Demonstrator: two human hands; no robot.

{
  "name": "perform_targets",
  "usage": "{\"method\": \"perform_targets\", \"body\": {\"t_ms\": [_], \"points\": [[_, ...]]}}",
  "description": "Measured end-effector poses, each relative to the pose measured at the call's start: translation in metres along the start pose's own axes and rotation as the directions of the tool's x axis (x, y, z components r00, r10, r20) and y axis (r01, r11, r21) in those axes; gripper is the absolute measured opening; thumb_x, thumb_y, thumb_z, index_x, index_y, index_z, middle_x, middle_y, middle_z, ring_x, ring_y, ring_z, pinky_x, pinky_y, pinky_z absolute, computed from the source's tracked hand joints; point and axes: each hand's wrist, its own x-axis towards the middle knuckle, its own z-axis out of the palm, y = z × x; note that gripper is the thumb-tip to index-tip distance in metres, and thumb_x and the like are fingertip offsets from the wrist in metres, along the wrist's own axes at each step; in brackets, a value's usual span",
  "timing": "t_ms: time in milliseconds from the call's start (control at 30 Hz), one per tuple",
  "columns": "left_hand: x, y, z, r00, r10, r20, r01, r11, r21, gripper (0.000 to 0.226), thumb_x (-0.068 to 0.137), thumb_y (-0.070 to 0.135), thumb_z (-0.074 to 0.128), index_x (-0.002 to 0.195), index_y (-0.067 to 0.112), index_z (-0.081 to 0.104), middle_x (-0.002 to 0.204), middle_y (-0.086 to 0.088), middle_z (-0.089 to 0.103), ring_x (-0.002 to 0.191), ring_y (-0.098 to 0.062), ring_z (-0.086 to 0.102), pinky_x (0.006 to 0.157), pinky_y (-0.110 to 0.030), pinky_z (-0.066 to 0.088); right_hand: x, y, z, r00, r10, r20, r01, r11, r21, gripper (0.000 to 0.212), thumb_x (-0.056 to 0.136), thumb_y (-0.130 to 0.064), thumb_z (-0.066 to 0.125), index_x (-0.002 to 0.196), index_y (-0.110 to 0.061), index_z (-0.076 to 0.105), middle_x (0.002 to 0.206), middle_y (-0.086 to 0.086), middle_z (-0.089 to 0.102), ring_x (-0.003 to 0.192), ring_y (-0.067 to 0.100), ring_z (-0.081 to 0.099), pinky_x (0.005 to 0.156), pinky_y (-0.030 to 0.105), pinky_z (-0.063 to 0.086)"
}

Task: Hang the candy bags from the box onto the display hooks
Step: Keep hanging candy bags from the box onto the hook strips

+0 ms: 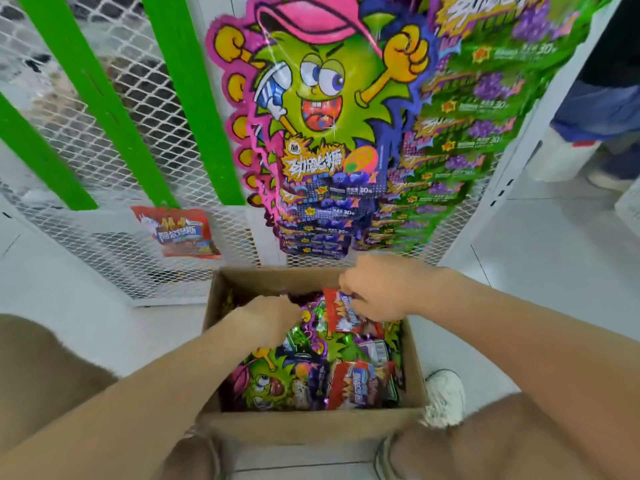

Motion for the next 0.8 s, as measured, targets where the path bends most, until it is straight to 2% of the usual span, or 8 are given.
{"method": "perform_targets", "body": {"t_ms": [67,167,300,433,500,533,633,800], "points": [[0.01,-0.004,0.026,0.994,-0.043,0.105,0.033,0.995,0.09,0.035,0.101,0.003,0.055,0.135,0.012,0.056,0.134,-0.012,0.06,0.119,-0.033,0.063,0.088,-0.046,0.055,0.004,0.001,0.008,0.998,-0.006,0.06,0.006,1.0,0.005,0.017,0.104,-0.023,0.049,0.1,-0.012,0.061,0.084,0.003,0.043,0.074,0.029,0.06,0.068,0.046,0.059],[0.017,-0.006,0.056,0.979,-0.056,0.194,0.024,0.986,0.163,0.055,0.104,-0.001,0.05,0.157,0.014,0.041,0.163,-0.01,0.039,0.14,-0.031,0.053,0.093,-0.041,0.052,0.012,-0.001,0.013,0.997,-0.03,0.071,0.03,1.0,-0.001,0.015,0.103,-0.023,0.051,0.097,-0.013,0.062,0.087,0.007,0.052,0.074,0.031,0.066,0.063,0.044,0.06],[0.016,-0.009,0.047,0.978,-0.019,0.21,0.01,0.999,0.045,0.045,0.108,0.01,0.05,0.153,0.012,0.047,0.153,-0.01,0.051,0.134,-0.027,0.055,0.099,-0.035,0.048,0.022,-0.007,0.013,0.995,-0.082,0.06,0.083,0.997,-0.005,0.019,0.101,-0.017,0.05,0.083,-0.019,0.047,0.085,0.007,0.055,0.075,0.029,0.063,0.053,0.034,0.044],[0.004,-0.021,0.003,0.999,-0.011,0.037,0.019,0.977,-0.212,0.034,0.103,0.032,0.062,0.133,0.016,0.063,0.129,-0.008,0.065,0.115,-0.03,0.064,0.096,-0.044,0.053,0.026,-0.015,0.008,0.998,-0.056,0.029,0.057,0.998,-0.034,0.028,0.101,-0.012,0.053,0.077,-0.02,0.039,0.082,0.003,0.047,0.069,0.023,0.057,0.048,0.032,0.038],[-0.013,-0.022,-0.031,0.998,0.056,-0.028,-0.062,0.959,-0.277,0.02,0.103,0.034,0.066,0.108,0.015,0.067,0.104,-0.002,0.066,0.1,-0.029,0.063,0.087,-0.04,0.049,0.023,-0.016,0.003,1.0,-0.019,-0.006,0.019,1.0,-0.013,0.02,0.1,-0.014,0.057,0.084,-0.016,0.046,0.082,0.003,0.045,0.068,0.023,0.056,0.048,0.032,0.037],[-0.024,-0.022,-0.047,0.992,0.098,-0.075,-0.116,0.945,-0.305,0.018,0.102,0.033,0.068,0.097,0.017,0.064,0.091,0.001,0.062,0.091,-0.026,0.06,0.08,-0.038,0.046,0.022,-0.016,0.0,1.0,-0.017,-0.021,0.018,0.999,0.031,0.013,0.1,-0.019,0.06,0.092,-0.013,0.052,0.083,0.005,0.048,0.073,0.026,0.06,0.051,0.033,0.04],[-0.063,-0.024,-0.089,0.96,0.144,-0.242,-0.219,0.922,-0.32,0.019,0.098,0.033,0.074,0.093,0.015,0.067,0.085,-0.004,0.066,0.082,-0.024,0.062,0.073,-0.039,0.046,0.018,-0.014,-0.012,0.996,-0.053,-0.074,0.071,0.959,0.274,0.041,0.095,-0.04,0.072,0.11,-0.004,0.061,0.088,0.013,0.063,0.084,0.033,0.064,0.062,0.037,0.042],[-0.126,-0.031,-0.137,0.748,-0.051,-0.662,-0.348,0.819,-0.456,0.022,0.086,0.041,0.085,0.094,0.026,0.072,0.082,0.006,0.074,0.076,-0.006,0.068,0.071,-0.027,0.051,0.007,-0.01,-0.035,0.931,0.071,-0.359,0.182,0.761,0.623,0.036,0.096,-0.027,0.074,0.073,-0.012,0.05,0.054,-0.006,0.045,0.047,0.011,0.037,0.05,0.031,0.032]]}}
